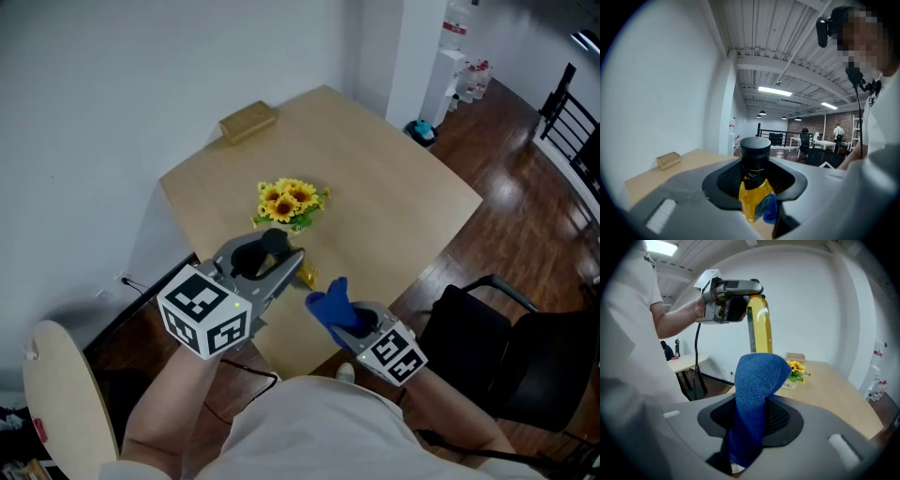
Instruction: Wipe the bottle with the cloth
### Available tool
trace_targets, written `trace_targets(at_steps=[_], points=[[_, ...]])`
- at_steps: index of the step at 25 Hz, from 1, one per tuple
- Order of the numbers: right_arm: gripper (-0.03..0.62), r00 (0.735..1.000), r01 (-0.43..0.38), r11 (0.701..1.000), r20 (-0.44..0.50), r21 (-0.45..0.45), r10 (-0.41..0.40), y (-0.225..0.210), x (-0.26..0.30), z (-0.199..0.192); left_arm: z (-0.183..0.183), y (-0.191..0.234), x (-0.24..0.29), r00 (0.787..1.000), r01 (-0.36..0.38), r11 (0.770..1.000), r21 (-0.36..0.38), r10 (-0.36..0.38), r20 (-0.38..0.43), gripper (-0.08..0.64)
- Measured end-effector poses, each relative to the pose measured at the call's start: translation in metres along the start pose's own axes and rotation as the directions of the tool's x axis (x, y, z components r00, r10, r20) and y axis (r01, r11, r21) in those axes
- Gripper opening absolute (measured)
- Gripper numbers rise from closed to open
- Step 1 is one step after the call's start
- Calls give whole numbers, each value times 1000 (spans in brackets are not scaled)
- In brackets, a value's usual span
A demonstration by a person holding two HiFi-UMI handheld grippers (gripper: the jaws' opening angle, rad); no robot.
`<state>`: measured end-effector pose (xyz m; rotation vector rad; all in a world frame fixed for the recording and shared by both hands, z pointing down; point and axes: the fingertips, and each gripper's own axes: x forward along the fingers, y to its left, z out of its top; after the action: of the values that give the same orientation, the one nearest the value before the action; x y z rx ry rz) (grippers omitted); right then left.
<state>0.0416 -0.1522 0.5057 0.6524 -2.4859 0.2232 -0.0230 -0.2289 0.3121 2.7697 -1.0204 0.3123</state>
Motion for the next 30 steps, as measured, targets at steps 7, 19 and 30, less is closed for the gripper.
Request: trace_targets(at_steps=[7, 19, 30], points=[[153, 975, 89, 996, 207, -11, -85, -42, -50, 93, -19, -2, -7, 999, 24, 1000, 6, -24, -42, 153], [152, 985, 9, 1000, 174, 7, -10, -24, -1, 104, -27, -15, -27, 995, 98, 995, -17, -98, -25, 153], [152, 992, -128, 922, 43, 366, 121, 7, 60, 6, -1, -13, -48, 994, 108, 994, -15, -107, 27, 153]])
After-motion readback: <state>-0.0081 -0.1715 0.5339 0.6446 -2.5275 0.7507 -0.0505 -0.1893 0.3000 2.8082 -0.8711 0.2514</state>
